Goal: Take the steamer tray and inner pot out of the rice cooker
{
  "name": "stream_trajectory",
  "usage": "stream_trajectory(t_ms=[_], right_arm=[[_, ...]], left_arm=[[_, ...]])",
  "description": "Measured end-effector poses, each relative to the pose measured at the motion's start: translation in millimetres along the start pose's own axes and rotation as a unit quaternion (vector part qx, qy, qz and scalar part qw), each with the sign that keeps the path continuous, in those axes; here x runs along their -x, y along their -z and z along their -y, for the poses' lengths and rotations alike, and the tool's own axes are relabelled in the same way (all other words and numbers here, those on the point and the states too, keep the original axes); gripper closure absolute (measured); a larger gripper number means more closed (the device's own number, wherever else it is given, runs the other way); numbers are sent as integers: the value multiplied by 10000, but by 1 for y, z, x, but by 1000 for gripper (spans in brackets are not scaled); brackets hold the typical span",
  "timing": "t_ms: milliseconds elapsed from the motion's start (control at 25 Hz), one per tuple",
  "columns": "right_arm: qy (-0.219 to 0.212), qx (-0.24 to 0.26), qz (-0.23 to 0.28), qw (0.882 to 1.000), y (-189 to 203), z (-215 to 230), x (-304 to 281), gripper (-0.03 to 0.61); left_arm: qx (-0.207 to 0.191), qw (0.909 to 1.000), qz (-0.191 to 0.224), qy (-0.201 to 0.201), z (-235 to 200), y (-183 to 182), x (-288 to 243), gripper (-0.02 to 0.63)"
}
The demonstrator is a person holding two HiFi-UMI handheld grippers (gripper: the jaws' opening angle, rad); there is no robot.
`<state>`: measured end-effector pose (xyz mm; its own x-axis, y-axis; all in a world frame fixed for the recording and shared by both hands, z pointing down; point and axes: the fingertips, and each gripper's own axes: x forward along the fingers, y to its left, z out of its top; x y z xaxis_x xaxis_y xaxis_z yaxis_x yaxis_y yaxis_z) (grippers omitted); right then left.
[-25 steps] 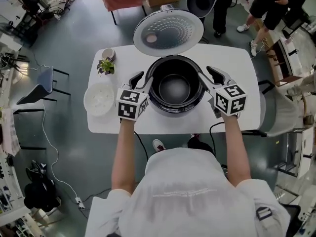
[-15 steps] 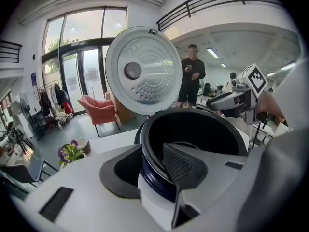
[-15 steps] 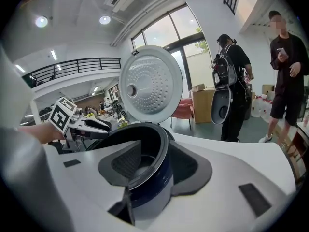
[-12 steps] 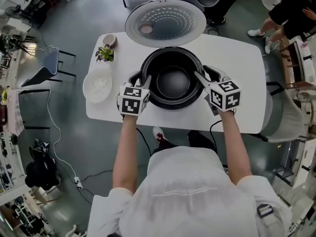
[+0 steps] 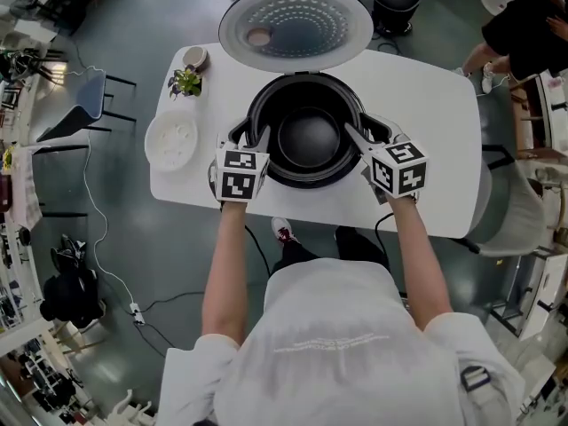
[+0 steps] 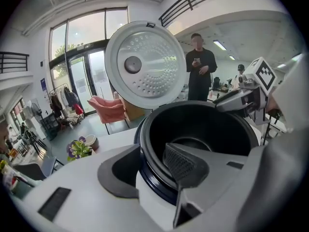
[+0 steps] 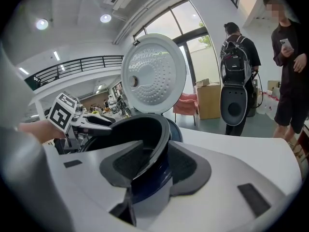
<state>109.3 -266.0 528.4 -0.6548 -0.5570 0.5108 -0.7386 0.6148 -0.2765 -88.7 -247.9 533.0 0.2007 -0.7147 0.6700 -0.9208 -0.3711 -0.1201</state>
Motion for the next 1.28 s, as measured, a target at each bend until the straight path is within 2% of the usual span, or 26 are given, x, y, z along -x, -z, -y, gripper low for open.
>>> stream_trajectory(t_ms=[160,280,360,480,680,880,1280], right_arm=[[34,-95,22,9999,2,-1,-2,426],[143,-103,33,9998,2,0,-2,431],[193,-113,27,9997,2,0,-2,434],[301,-142,-58,9994,4,1,-3,439],[409,-433,-182,9981,1,3,-1,439],[450,-601,36,9972,-11,-1,7,460],[561,-450,508,9961,-47,-19,34,472]], left_arm=[[-250,9992,111,-277,0,-1,-1,449],[-89,9979,367,-533,0,-2,-1,476],[22,9974,433,-569,-2,-2,0,480],[231,9974,455,-518,-3,-1,-2,488],[805,9938,660,-400,-7,-5,1,505],[1349,9867,870,-259,-14,-9,8,526],[1503,9770,1512,-112,-23,-38,38,534]])
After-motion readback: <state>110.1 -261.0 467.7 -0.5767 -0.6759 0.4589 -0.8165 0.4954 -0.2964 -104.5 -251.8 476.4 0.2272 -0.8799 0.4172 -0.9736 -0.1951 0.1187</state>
